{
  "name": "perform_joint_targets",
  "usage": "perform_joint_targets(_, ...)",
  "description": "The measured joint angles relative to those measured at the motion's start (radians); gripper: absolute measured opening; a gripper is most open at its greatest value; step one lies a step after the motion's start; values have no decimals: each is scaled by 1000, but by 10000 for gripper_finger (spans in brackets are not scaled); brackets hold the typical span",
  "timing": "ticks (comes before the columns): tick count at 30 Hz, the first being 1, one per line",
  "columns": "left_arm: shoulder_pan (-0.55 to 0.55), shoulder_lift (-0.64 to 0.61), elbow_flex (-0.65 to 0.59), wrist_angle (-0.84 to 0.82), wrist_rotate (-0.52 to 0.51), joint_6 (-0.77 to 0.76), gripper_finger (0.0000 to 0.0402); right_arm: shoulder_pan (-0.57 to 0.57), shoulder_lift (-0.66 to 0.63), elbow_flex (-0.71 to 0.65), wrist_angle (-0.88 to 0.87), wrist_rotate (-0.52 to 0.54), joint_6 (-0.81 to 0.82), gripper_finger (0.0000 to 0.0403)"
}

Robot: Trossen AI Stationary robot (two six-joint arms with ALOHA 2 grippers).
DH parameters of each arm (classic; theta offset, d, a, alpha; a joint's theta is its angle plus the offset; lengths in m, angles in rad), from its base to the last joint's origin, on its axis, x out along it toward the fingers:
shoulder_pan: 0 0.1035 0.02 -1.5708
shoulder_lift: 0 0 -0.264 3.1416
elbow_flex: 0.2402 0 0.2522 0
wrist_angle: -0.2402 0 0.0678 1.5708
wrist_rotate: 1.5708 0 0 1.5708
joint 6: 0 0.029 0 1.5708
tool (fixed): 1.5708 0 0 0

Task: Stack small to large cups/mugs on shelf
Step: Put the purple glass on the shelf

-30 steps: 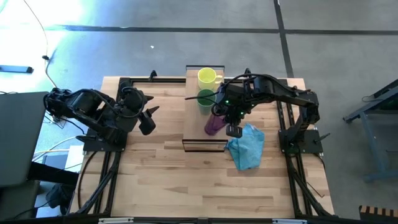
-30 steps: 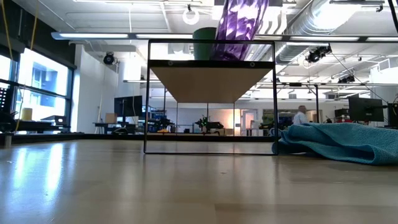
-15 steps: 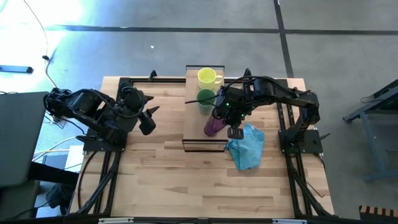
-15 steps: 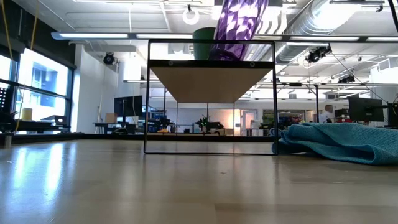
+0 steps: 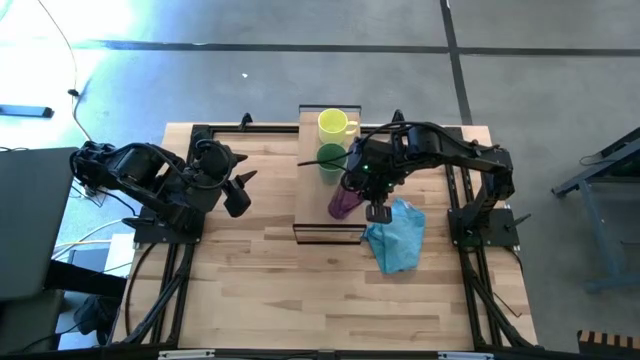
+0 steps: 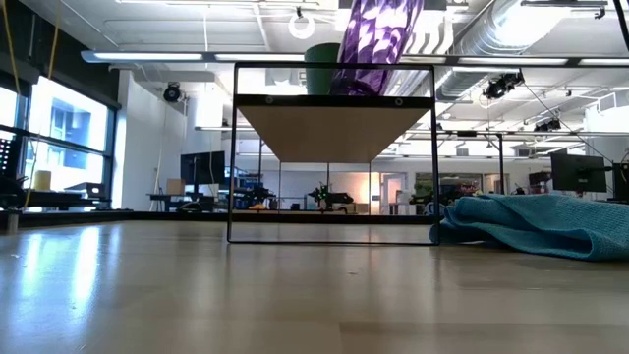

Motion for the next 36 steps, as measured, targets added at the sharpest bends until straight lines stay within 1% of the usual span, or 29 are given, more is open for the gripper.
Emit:
perform_joint_targets(10, 0, 0, 0, 0, 1, 0, 184, 0, 0, 0, 0, -2, -11, 2)
perform_joint_targets(20, 0, 0, 0, 0, 4, 0, 184, 0, 0, 0, 1, -14, -7, 34)
perform_joint_targets(27, 0, 0, 0, 5, 4, 0, 184, 0, 2, 0, 1, -15, -4, 36)
perform_joint_targets(36, 0, 0, 0, 5, 7, -1, 184, 13, 40, 0, 1, -18, -30, 36)
